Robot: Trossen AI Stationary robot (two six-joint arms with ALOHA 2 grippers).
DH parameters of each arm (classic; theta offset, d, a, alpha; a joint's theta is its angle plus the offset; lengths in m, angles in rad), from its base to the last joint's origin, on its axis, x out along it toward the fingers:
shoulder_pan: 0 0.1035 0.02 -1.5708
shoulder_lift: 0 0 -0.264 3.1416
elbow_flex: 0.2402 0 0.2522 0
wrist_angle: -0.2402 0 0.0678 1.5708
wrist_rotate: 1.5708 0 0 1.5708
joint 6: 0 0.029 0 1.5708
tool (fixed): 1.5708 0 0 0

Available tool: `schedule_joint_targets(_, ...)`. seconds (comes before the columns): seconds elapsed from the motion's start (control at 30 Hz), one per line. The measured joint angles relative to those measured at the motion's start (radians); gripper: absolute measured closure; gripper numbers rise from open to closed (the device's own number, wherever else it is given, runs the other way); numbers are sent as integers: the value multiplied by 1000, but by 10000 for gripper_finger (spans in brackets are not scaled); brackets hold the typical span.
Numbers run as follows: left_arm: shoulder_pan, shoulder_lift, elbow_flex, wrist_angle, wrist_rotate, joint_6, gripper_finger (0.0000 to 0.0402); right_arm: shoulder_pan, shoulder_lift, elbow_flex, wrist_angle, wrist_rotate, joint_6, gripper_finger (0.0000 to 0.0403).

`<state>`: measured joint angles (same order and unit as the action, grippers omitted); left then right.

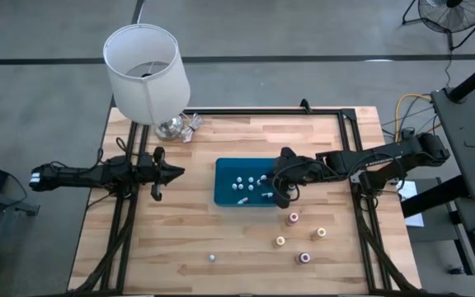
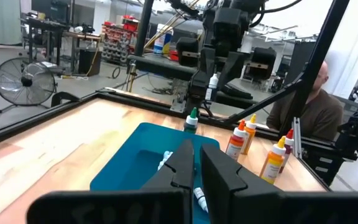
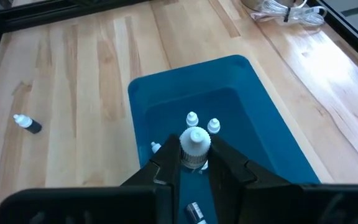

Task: Pick & Place food coloring
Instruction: Put the small black food coloring bottle into the blue bin

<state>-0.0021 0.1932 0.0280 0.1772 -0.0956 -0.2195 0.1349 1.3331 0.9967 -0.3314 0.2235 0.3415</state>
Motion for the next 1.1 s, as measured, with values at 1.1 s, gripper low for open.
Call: schedule_joint_targets(1.1, 0, 3, 0, 0, 1, -1, 400, -53, 181, 39, -60, -118, -68, 358)
